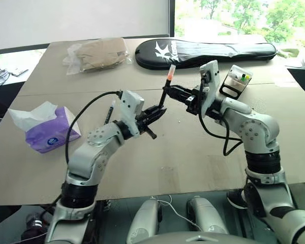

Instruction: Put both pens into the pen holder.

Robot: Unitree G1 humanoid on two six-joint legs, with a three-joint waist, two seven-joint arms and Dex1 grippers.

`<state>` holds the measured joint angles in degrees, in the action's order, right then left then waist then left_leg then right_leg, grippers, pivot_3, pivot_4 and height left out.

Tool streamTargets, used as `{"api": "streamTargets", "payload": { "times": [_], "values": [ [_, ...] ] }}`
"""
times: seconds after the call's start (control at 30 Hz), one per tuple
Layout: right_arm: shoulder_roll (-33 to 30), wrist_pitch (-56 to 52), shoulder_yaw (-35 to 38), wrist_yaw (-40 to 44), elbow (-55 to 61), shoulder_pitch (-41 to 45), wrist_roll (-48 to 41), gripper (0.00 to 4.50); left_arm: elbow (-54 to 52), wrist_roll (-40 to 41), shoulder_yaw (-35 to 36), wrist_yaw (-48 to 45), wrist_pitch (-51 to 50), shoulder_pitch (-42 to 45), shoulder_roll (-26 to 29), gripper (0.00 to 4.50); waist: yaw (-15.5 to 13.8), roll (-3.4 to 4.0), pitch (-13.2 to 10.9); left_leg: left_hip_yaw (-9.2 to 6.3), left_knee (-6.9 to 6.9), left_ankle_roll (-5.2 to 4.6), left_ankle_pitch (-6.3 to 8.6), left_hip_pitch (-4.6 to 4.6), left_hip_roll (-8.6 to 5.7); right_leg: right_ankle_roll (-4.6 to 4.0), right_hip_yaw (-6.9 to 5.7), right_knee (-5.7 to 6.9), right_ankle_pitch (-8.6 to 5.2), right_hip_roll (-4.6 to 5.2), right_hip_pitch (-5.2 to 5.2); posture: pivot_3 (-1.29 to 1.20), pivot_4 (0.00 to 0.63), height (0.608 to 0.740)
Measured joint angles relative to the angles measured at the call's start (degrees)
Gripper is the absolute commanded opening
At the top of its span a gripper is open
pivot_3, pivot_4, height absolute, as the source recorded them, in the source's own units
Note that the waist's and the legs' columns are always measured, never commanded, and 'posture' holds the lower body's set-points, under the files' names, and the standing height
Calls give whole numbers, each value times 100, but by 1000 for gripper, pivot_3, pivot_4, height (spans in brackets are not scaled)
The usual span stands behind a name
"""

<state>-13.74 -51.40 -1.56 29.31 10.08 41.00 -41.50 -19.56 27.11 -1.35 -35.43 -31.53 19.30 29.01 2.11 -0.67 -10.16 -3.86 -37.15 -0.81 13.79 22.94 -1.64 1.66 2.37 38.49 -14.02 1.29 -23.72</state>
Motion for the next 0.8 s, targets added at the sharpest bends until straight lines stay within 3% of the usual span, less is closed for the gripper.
{"api": "streamTargets", "payload": {
  "times": [0.47,0.73,0.8],
  "values": [
    [-157,-405,89,117,-153,96,-502,0,-4,-269,8,-339,392,-140,212,17,3,-1,-1,-2,0,-1,0,2,1,0,-1,-2,0,4,0,0,150,740],
    [-482,112,367,-43,-233,37,-20,0,-6,130,427,-357,404,-123,76,3478,-2,-2,-1,-2,0,-1,1,3,0,1,-1,-2,0,5,0,0,150,740],
    [-915,683,439,38,-508,38,447,0,-5,189,512,-351,424,-125,61,3478,-26,-4,-2,-2,-2,-1,0,4,-3,2,-4,-5,0,7,1,0,150,740]
  ]
}}
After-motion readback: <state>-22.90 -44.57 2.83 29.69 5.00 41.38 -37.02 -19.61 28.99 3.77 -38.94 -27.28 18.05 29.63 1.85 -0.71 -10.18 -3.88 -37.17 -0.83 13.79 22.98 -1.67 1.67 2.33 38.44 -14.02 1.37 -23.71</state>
